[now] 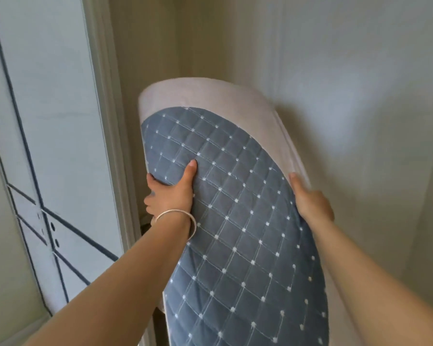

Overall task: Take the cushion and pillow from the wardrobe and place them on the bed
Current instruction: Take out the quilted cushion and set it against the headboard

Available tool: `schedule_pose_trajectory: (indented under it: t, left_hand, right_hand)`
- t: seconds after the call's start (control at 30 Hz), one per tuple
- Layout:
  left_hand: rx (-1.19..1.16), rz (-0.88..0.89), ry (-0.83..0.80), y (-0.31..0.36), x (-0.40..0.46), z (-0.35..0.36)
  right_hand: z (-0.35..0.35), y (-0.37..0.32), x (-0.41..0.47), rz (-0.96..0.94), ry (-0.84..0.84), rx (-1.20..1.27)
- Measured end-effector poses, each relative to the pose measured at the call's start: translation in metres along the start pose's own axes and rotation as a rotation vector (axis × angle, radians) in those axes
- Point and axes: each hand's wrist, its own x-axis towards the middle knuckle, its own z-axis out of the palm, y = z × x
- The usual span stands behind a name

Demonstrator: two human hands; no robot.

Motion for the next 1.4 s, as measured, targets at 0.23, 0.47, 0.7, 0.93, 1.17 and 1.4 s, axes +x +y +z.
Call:
schedule_pose_trajectory:
  t: [0.23, 0.47, 0.7, 0.93, 1.17, 1.4]
  left_hand:
    - [0.124, 0.464, -0.08, 0.026, -0.025, -0.039]
    - [0.018, 0.705, -0.092, 0.033, -0.033, -0.104]
    - [0.007, 0.845, 0.007, 0.072, -0.023, -0.186]
    - [-0.04, 0.813, 0.148, 0.052, 0.008, -0.279]
    - [0.016, 0.583, 0.324, 0.01, 0.046, -0.384]
    - [0.101, 0.195, 0.526, -0.077, 0.068, -0.485]
  right_hand:
    - [-0.024, 0.002, -0.035, -0.021, 0.151, 0.16]
    - [-0.014, -0.014, -0.093, -0.182, 0.293, 0.264]
    - [0.009, -0.056, -0.159, -0.301, 0.299, 0.427]
    - [0.06, -0.094, -0.226, -0.406, 0.199, 0.463]
    - [0.126, -0.146, -0.277, -0.601, -0.011, 0.326]
    - [0.246, -0.177, -0.337, -0.739, -0.397, -0.052]
